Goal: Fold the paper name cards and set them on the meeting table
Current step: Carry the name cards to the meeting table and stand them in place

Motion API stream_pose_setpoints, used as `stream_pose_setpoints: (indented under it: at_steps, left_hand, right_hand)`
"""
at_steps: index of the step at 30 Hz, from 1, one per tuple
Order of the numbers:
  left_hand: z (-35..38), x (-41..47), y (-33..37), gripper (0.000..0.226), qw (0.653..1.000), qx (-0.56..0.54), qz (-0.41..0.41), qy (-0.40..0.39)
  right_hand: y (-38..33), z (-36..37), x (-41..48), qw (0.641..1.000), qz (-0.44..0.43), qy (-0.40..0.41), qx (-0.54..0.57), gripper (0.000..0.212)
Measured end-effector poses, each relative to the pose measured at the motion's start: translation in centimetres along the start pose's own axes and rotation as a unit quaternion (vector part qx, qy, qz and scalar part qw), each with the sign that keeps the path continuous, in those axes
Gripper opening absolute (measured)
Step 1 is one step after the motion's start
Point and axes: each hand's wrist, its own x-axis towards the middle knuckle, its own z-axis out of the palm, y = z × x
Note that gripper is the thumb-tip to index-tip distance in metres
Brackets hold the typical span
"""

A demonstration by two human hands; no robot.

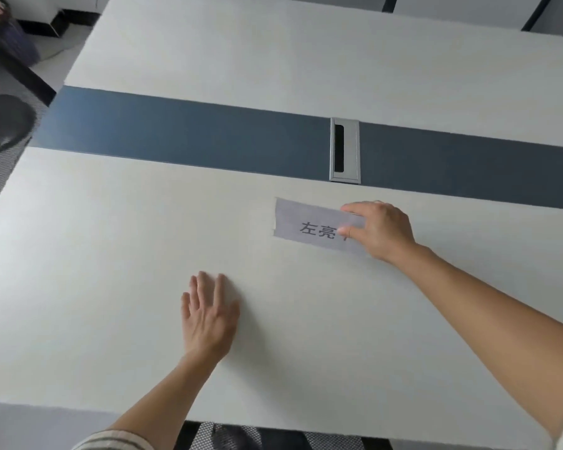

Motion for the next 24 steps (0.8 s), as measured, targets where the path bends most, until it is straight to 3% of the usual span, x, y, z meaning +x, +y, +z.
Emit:
stream_pose_setpoints:
  at_steps: [5, 14, 20, 24]
  left_hand:
    - [1.8, 0.2, -0.7, 0.075, 0.999, 0.028, 0.007, 0.036]
    - [1.6, 0.3, -0.8, 0.075, 0.999, 0.044, 0.001, 0.007]
    - [1.6, 0.3, -0.8, 0.075, 0.999, 0.042, 0.005, 0.004]
    - [1.6, 0.3, -0.9, 0.075, 0.999, 0.041, 0.007, 0.005]
  right_hand:
    - [1.5, 1.5, 5.0, 1.000, 0.001, 0.013, -0.007, 0.045]
    - [2.7, 2.4, 10.0, 0.999, -0.026, -0.020, -0.027, 0.046]
    - [1.5, 3.9, 7.9, 0.987, -0.065, 0.096, -0.113, 0.065]
    - [0.5, 6.5, 5.3, 0.981, -0.087, 0.025, -0.175, 0.080]
